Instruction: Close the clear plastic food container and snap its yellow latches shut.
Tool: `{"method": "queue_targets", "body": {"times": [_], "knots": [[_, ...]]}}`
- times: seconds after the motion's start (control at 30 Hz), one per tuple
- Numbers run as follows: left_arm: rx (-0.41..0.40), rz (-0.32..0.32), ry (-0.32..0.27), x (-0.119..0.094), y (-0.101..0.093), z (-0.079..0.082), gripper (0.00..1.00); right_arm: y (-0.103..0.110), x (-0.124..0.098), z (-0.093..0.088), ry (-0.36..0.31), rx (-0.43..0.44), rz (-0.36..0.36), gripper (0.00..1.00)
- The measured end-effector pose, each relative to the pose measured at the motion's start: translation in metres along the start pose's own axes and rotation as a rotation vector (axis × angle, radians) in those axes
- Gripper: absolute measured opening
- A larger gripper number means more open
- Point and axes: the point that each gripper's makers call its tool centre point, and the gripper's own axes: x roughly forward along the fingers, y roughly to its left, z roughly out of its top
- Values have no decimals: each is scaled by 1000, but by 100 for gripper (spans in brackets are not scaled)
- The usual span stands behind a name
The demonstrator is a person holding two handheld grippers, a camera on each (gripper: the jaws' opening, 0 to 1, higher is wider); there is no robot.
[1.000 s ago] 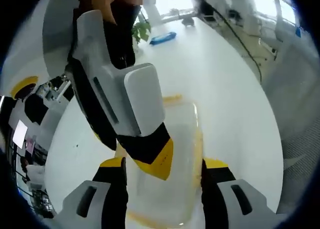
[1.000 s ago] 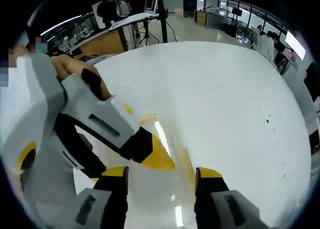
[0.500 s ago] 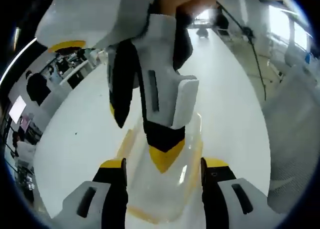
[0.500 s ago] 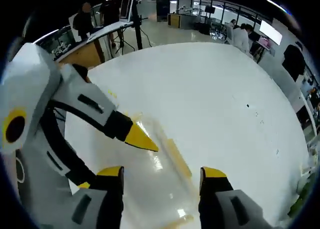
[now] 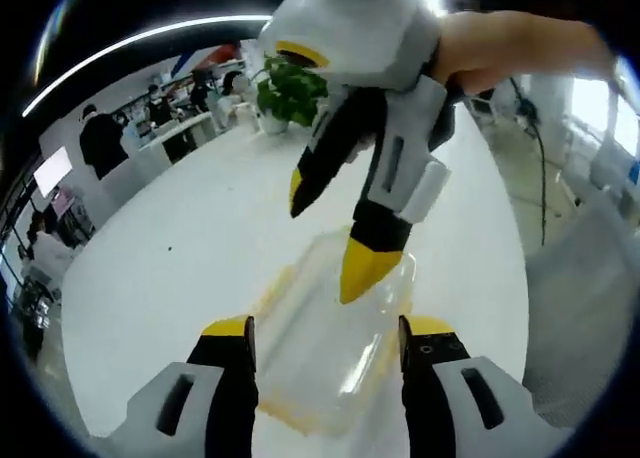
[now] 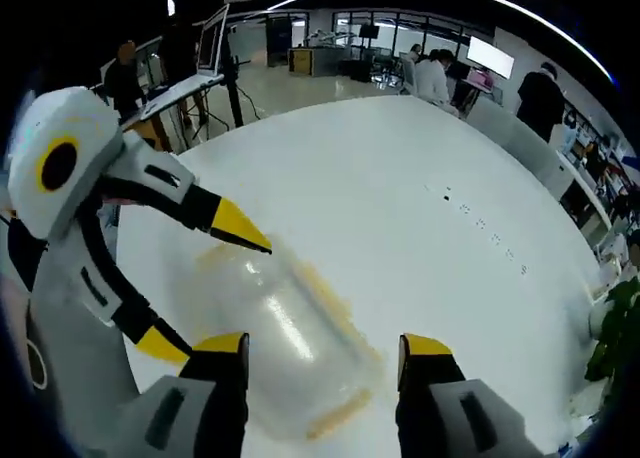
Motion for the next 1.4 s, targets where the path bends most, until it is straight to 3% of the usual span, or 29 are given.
{"method": "queue_targets", "body": {"times": [0.1,0.17,0.33,0.43,0.63,0.87,0.93,0.97,1.1,1.3,1.4], "knots": [[-20,10,-4,-4,7,-2,54,1,-2,-10,6,-25,-11,59],[-44,25,-7,-7,13,-4,54,-1,-5,-17,3,3,-13,59],[-85,63,-3,-11,25,-10,53,-8,-11,-22,1,-6,-59,58],[-123,83,11,-13,32,-18,53,-9,-14,-22,-18,6,-51,58],[-270,84,-2,-15,34,-29,53,-10,-17,-37,-32,98,-52,57],[-363,85,4,-18,35,-43,52,-10,-12,-52,-31,176,-41,55],[-402,76,-5,-17,34,-44,51,-7,-10,-52,-41,193,-25,53],[-461,63,-15,-17,31,-45,50,-5,-9,-53,-46,219,-15,53],[-484,72,-4,-16,33,-53,49,-3,-5,-52,-70,275,-1,53],[-616,44,1,-12,28,-61,50,-2,0,-52,-94,352,31,53],[-637,41,3,-11,30,-64,51,1,1,-54,-101,413,64,52]]}}
